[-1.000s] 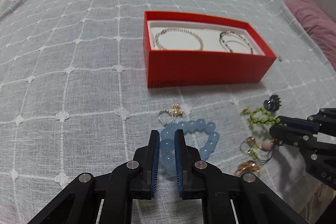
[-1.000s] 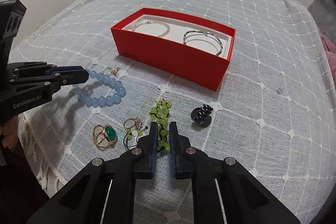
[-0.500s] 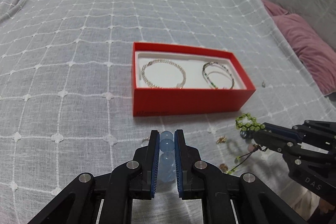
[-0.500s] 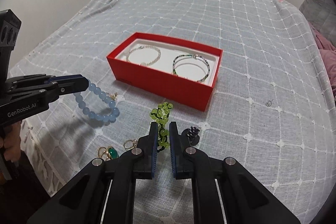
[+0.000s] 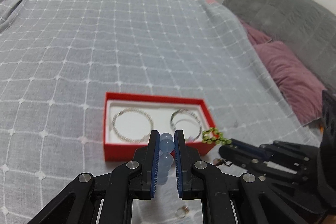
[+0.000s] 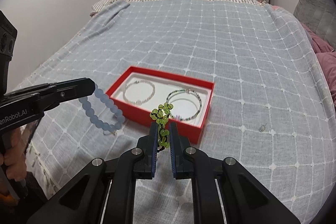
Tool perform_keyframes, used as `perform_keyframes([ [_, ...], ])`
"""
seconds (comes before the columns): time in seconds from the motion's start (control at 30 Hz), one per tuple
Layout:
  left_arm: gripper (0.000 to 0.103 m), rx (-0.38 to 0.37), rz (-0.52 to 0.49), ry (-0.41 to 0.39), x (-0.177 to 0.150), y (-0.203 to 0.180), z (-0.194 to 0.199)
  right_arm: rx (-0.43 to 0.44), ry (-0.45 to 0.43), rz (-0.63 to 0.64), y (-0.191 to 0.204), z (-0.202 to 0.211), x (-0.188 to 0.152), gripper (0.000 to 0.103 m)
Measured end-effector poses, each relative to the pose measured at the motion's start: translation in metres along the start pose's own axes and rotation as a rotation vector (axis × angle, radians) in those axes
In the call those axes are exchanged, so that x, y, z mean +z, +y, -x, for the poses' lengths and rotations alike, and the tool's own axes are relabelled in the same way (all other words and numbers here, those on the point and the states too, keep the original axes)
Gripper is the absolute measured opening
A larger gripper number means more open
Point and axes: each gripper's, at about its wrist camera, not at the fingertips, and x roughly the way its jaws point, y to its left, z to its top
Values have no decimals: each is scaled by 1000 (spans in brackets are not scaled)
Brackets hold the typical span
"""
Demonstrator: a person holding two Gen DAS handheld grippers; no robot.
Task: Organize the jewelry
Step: 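Carry both bead bracelets into the red box and open both tools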
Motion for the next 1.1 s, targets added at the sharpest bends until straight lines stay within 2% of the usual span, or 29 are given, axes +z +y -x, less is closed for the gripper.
perform_keyframes([
  [0.23,9,-38,24,-66,21,-9,-15,-30,-67,-29,-14,-1,26,11],
  [0.43,9,-31,61,-82,25,4,-39,-37,-73,-52,-23,-16,40,11],
  [0.6,9,41,92,-33,19,26,-64,-35,-35,-47,-24,-40,39,11],
  [0.8,9,131,81,21,11,39,-81,-51,30,-33,-25,-64,30,11],
  [1.1,10,214,31,27,7,40,-87,-60,56,-14,-26,-75,26,14],
])
